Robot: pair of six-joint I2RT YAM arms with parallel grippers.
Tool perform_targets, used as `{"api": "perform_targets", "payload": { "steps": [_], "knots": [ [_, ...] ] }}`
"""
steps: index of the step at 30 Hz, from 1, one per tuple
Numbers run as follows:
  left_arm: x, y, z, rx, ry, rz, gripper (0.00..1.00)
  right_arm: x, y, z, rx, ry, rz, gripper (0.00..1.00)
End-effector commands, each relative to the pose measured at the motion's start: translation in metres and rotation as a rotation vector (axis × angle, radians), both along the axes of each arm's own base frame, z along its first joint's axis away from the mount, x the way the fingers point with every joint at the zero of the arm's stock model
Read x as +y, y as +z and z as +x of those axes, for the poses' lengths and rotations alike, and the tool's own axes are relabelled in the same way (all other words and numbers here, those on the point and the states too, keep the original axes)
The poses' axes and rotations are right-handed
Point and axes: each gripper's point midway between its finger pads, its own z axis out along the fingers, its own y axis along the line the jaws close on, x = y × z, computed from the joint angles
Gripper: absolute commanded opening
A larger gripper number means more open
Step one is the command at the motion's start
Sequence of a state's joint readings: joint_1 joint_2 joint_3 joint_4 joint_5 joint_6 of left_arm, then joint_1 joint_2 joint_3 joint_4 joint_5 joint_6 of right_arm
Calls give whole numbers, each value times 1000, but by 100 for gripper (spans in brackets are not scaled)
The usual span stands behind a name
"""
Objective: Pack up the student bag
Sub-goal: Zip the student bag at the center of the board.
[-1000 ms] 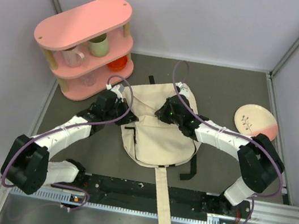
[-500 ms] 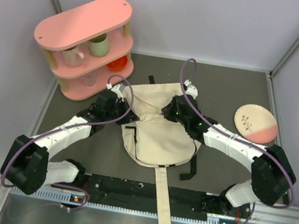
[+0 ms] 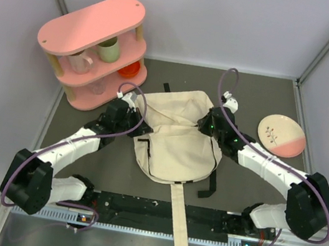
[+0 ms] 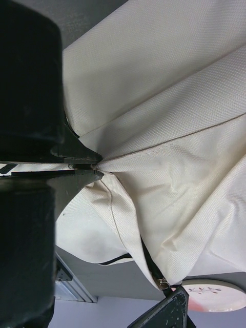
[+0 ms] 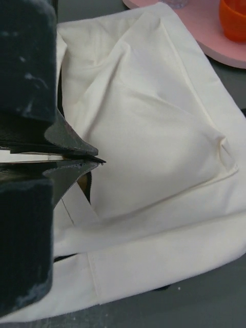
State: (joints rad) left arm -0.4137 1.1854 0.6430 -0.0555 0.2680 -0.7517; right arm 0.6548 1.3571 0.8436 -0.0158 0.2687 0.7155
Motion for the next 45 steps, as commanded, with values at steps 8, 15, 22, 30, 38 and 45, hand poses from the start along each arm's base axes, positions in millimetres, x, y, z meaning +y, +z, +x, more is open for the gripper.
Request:
{"api": "perform_targets", "payload": {
  "steps": [8, 15, 22, 30, 38, 45],
  "knots": [
    [13, 5, -4, -17, 6, 45, 0, -88, -14, 24, -19, -228, -66, 0],
    [16, 6, -3, -16, 16, 49, 0, -94, -40, 23, 37, -232, -69, 0],
    [10, 0, -3, -1, -32, 45, 0, -104, -60, 5, 80, -246, -80, 0],
    [-12, 0, 12, 1, -136, 19, 0, -133, -39, -24, -5, -306, -83, 0],
    [8, 20, 30, -26, -56, 148, 57, -160, -18, -21, 22, -320, -130, 78],
    [31, 24, -2, -61, -14, 177, 81, -121, -14, -53, 101, -76, 61, 83]
  ]
}}
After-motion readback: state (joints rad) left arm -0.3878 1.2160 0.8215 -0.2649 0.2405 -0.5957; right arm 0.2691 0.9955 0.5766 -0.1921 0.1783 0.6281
